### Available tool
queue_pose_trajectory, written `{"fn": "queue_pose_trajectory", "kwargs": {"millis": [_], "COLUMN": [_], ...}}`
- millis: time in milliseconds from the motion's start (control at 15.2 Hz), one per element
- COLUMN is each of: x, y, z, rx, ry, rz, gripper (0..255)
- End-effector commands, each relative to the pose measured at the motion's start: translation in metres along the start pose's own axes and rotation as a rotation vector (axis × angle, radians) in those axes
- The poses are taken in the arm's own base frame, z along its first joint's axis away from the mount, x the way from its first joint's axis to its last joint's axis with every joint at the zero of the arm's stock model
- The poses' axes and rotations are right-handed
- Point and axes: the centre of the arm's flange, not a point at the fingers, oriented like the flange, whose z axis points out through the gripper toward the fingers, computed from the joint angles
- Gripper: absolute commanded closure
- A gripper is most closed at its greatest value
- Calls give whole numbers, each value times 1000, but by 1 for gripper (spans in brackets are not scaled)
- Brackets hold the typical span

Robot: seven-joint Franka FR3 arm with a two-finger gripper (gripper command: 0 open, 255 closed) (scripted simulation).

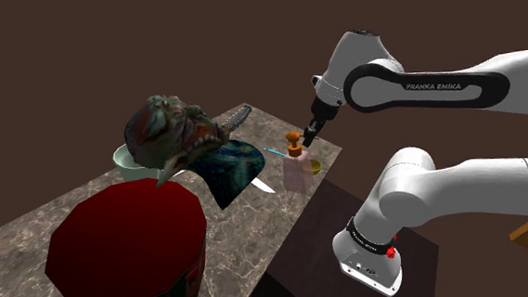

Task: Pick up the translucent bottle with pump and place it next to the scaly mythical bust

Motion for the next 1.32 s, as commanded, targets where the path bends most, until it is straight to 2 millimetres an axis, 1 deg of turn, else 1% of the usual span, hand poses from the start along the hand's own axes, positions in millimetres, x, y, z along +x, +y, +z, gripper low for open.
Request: {"fn": "queue_pose_trajectory", "kwargs": {"millis": [0,66,132,462,660,726,1254], "x": [-1,-1,0,-1,0,0,0], "y": [-1,-1,0,-1,0,0,0], "z": [5,5,5,5,-35,-45,-45], "rx": [3,3,3,3,3,3,3], "ry": [-15,-15,-15,-15,-15,-15,-15], "rz": [-1,-1,-1,-1,-1,-1,-1], "gripper": [255,255,0,0,0,0,0]}}
